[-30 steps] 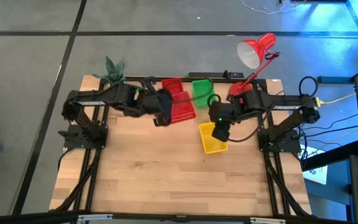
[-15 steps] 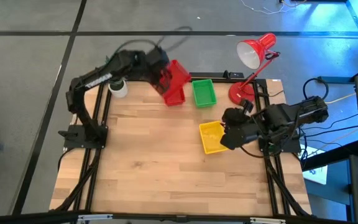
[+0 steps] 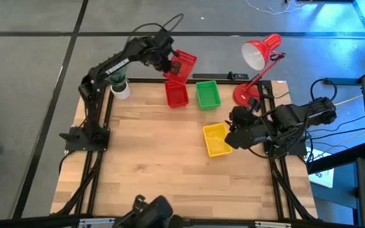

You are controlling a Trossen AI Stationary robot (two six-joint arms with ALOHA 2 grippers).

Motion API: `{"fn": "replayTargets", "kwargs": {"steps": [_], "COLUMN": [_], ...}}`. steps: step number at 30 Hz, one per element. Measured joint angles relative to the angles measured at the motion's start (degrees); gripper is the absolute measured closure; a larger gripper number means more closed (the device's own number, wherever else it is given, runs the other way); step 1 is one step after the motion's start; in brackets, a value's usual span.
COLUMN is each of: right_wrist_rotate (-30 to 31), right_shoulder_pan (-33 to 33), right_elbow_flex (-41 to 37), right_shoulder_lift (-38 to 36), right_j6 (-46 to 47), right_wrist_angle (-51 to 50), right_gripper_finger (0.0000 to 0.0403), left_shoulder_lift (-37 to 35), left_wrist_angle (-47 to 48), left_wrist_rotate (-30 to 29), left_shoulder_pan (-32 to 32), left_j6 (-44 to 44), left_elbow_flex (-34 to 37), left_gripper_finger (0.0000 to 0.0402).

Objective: Stack baskets by color
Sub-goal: Stack the bottom red bin on the top red bin

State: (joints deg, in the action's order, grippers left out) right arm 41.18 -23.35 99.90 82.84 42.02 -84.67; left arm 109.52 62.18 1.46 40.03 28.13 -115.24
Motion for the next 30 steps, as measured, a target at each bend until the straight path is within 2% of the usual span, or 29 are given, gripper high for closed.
{"fn": "replayTargets", "kwargs": {"steps": [6, 14, 18, 24, 30], "right_wrist_rotate": [0.50, 1.36, 1.40, 1.41, 1.34], "right_shoulder_pan": [0.04, 0.04, 0.04, 0.70, 0.68], "right_elbow_flex": [3.12, 8.32, 9.38, 9.54, 9.51], "right_shoulder_lift": [-0.21, -0.24, -0.30, -1.64, -2.65], "right_j6": [-3.04, -10.78, -15.68, -16.76, -17.01], "right_wrist_angle": [-0.72, -0.45, -1.12, -3.31, -4.06], "right_gripper_finger": [0.0247, 0.0247, 0.0247, 0.0247, 0.0247], "left_shoulder_lift": [6.28, 10.33, 9.86, 6.37, 1.38], "left_wrist_angle": [-0.13, 0.01, 1.57, 11.41, 11.69], "left_wrist_rotate": [0.53, -3.24, -4.65, -9.68, -11.67], "left_shoulder_pan": [-1.38, -2.71, -3.57, -5.41, -6.76], "left_j6": [7.31, 10.26, 7.13, 6.10, 8.11], "left_elbow_flex": [0.00, 0.00, 0.00, 0.00, 1.35], "left_gripper_finger": [0.0401, 0.0402, 0.0402, 0.0402, 0.0402]}}
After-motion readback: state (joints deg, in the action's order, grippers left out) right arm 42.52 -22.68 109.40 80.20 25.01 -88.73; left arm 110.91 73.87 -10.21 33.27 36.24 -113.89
